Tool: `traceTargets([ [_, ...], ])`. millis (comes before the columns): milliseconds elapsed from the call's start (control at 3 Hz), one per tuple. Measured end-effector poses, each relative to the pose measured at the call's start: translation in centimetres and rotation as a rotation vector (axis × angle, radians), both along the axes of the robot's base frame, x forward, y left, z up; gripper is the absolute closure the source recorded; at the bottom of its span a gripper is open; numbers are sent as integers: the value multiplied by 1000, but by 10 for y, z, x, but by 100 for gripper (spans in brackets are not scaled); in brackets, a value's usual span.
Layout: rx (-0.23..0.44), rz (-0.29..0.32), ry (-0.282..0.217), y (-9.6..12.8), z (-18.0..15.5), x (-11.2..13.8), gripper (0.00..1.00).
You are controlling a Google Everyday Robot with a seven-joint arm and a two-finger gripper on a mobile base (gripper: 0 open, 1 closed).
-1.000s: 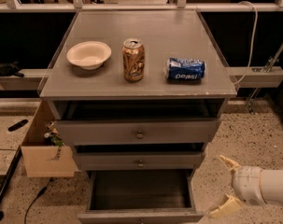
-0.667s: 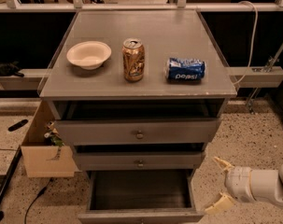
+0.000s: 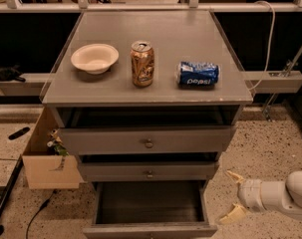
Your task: Close bottom drawer
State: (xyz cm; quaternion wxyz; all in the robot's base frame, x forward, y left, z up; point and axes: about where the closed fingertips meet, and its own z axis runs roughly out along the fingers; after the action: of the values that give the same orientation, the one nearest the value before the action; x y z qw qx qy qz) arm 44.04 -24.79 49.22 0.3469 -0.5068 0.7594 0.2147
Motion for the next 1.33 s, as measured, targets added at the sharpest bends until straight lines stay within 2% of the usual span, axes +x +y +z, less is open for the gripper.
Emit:
traceTargets([
  [333, 13, 3, 15, -10, -7, -1, 19],
  [667, 15, 3, 17, -11, -8, -1, 50],
  [1333, 15, 3, 17, -11, -8, -1, 96],
])
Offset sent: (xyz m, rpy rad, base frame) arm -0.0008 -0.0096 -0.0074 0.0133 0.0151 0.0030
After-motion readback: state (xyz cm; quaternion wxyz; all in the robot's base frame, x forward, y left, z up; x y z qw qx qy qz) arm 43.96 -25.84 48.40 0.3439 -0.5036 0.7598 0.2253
